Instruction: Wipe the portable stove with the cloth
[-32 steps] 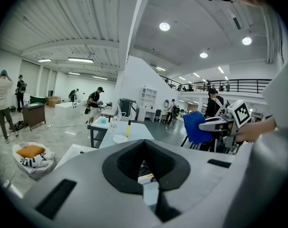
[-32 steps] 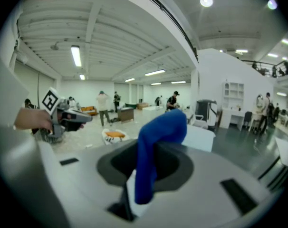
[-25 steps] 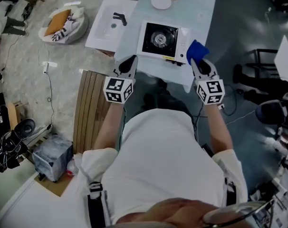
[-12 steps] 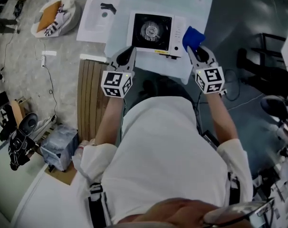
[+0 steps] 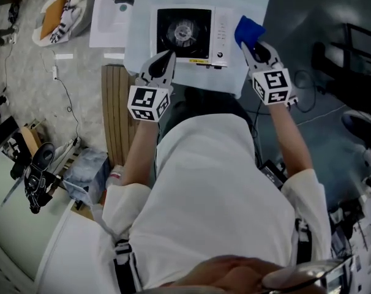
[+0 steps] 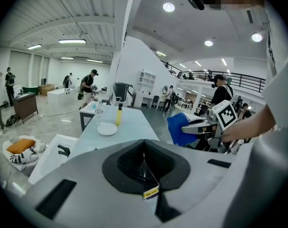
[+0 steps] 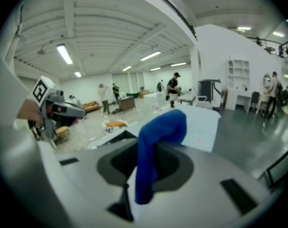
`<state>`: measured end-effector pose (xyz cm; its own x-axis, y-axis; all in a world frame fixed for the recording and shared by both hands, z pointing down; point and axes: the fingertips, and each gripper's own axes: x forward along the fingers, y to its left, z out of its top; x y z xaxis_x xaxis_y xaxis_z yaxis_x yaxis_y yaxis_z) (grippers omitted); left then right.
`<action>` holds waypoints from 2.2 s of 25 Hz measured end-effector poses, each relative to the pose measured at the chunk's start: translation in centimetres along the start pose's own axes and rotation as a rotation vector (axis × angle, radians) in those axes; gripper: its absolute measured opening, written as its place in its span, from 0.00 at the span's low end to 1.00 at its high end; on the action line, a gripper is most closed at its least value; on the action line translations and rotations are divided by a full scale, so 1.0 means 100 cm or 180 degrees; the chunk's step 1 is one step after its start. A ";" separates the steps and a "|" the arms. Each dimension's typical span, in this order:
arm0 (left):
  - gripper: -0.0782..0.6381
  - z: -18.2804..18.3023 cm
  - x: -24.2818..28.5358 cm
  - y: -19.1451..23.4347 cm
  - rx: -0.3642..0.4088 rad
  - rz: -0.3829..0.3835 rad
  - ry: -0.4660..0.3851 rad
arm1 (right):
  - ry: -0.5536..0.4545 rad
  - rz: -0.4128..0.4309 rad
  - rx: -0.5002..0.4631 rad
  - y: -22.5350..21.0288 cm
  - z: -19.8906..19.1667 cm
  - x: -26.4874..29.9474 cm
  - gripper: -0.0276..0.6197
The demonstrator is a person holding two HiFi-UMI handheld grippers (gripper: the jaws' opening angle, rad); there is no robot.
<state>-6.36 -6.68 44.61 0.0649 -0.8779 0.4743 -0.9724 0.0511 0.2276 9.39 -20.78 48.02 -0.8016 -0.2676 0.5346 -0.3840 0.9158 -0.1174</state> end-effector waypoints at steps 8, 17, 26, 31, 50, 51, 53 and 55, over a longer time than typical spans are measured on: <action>0.15 -0.009 0.048 -0.004 0.0004 -0.0060 0.0194 | 0.0153 -0.0073 0.0143 -0.045 -0.035 0.037 0.18; 0.15 -0.031 0.086 -0.016 0.0118 -0.0268 0.0478 | 0.0208 -0.0349 0.0413 -0.082 -0.078 0.069 0.18; 0.15 -0.055 0.118 -0.024 0.0194 -0.0423 0.0765 | 0.0419 -0.0358 0.0443 -0.101 -0.122 0.111 0.18; 0.15 -0.064 0.121 -0.037 0.0203 -0.0513 0.0847 | 0.0607 -0.0244 0.0336 -0.097 -0.141 0.139 0.18; 0.15 -0.085 0.129 -0.050 0.0217 -0.0561 0.0994 | 0.0861 0.0315 -0.0841 -0.080 -0.148 0.175 0.18; 0.15 -0.086 0.129 -0.050 0.0225 -0.0562 0.0998 | 0.0872 0.0342 -0.0891 -0.078 -0.150 0.174 0.18; 0.15 -0.087 0.128 -0.051 0.0236 -0.0560 0.1006 | 0.0895 0.0394 -0.0993 -0.074 -0.153 0.171 0.18; 0.15 -0.088 0.126 -0.053 0.0237 -0.0555 0.1011 | 0.0911 0.0445 -0.1087 -0.068 -0.155 0.167 0.18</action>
<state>1.57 -13.76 56.89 0.2861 -0.6782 0.6770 -0.9535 -0.1312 0.2714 5.77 -26.83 70.75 -0.6579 -0.0852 0.7483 -0.0700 0.9962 0.0518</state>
